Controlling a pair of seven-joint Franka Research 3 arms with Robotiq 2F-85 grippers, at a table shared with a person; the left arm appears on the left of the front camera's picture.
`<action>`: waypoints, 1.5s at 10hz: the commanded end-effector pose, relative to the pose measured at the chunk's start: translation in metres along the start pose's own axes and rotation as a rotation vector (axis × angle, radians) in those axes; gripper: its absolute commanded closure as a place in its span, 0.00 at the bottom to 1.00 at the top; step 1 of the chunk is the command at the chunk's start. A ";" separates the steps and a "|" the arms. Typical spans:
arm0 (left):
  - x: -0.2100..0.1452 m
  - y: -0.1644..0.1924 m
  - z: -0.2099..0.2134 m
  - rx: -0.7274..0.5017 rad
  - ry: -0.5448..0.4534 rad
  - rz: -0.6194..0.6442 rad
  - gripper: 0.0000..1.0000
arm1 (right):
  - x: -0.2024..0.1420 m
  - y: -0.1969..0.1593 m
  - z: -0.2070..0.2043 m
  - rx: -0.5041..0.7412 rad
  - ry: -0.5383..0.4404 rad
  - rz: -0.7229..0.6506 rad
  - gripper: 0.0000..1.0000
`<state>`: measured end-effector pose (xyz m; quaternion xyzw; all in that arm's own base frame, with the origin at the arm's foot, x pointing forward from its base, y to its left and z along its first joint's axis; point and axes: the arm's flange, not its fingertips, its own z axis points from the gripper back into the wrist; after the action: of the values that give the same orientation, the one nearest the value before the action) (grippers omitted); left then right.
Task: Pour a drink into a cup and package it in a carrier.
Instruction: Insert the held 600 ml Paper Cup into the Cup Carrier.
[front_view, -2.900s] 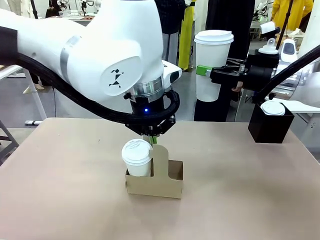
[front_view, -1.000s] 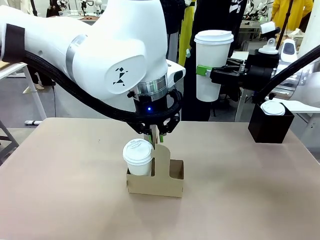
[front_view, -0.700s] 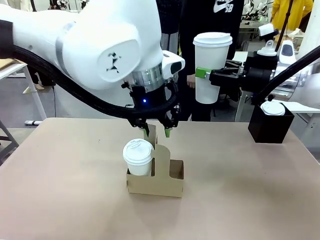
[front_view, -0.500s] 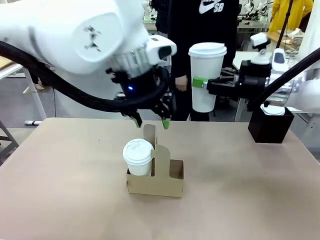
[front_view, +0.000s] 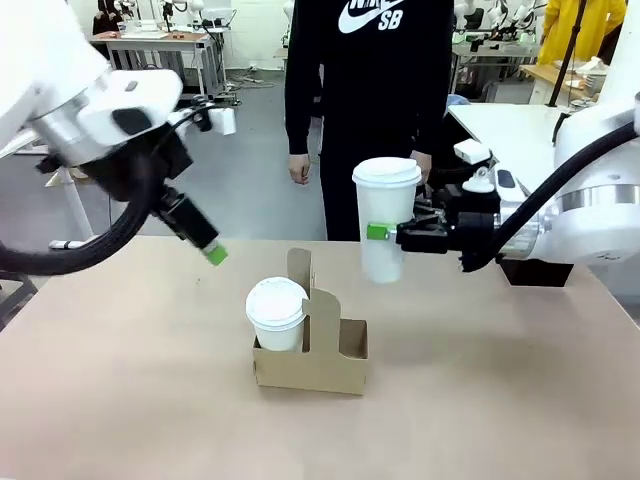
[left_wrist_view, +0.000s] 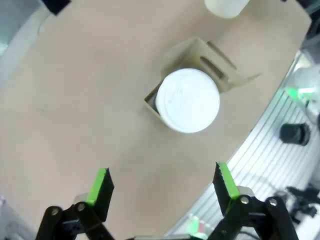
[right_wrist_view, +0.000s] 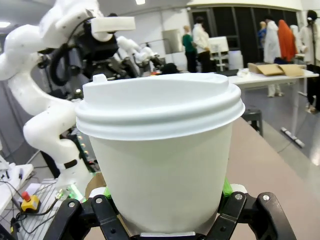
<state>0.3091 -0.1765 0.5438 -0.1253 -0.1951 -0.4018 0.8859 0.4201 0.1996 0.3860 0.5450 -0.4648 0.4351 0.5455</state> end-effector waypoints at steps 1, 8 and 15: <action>-0.006 -0.001 -0.021 -0.017 -0.077 -0.128 0.00 | -0.007 -0.006 -0.002 0.046 -0.047 0.048 0.20; -0.026 0.028 -0.027 -0.031 -0.084 -0.177 0.00 | -0.034 0.003 -0.011 0.212 -0.015 0.080 0.20; -0.048 0.092 -0.033 -0.019 -0.076 -0.145 0.00 | -0.065 0.008 -0.039 0.368 -0.090 0.133 0.20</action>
<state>0.3633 -0.0932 0.4777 -0.1378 -0.2259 -0.4627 0.8461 0.3931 0.2365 0.3238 0.6220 -0.4223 0.5241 0.4001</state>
